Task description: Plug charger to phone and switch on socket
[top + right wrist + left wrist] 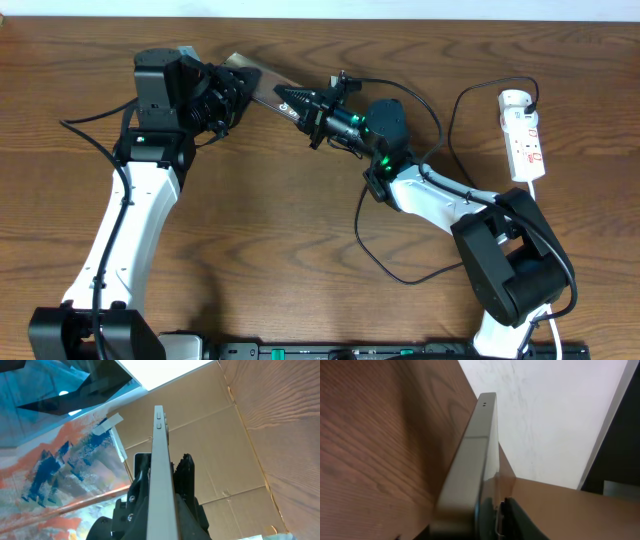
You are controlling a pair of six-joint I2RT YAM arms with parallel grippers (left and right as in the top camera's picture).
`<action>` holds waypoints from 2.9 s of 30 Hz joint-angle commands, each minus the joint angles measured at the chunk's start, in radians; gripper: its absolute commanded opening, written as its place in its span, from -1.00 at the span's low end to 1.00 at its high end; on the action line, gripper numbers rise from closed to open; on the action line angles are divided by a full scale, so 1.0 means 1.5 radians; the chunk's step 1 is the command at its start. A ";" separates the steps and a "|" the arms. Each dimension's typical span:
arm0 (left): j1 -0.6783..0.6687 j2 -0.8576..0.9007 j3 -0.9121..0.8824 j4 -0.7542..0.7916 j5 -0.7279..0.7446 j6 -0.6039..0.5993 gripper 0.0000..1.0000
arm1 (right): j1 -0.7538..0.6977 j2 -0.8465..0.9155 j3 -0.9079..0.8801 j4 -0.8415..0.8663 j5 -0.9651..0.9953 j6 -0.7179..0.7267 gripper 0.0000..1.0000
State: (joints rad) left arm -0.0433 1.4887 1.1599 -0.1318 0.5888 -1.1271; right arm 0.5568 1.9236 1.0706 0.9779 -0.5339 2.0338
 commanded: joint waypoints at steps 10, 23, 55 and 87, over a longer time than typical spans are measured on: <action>-0.003 0.005 0.015 0.002 -0.017 -0.003 -0.85 | 0.005 -0.004 0.009 0.011 0.007 -0.011 -0.98; -0.003 0.005 0.015 0.004 -0.019 -0.003 -0.85 | 0.005 -0.004 0.009 0.011 0.000 -0.021 -0.98; -0.003 0.005 0.015 0.052 -0.026 -0.003 -0.86 | 0.005 -0.004 0.009 0.003 0.001 -0.026 -0.97; -0.003 0.005 0.015 0.059 -0.025 -0.003 -0.82 | 0.005 -0.005 0.009 -0.001 0.003 -0.035 -0.98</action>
State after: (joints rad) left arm -0.0486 1.4963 1.1599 -0.0593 0.5694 -1.1519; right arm 0.5564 1.9228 1.0744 0.9794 -0.5148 2.0182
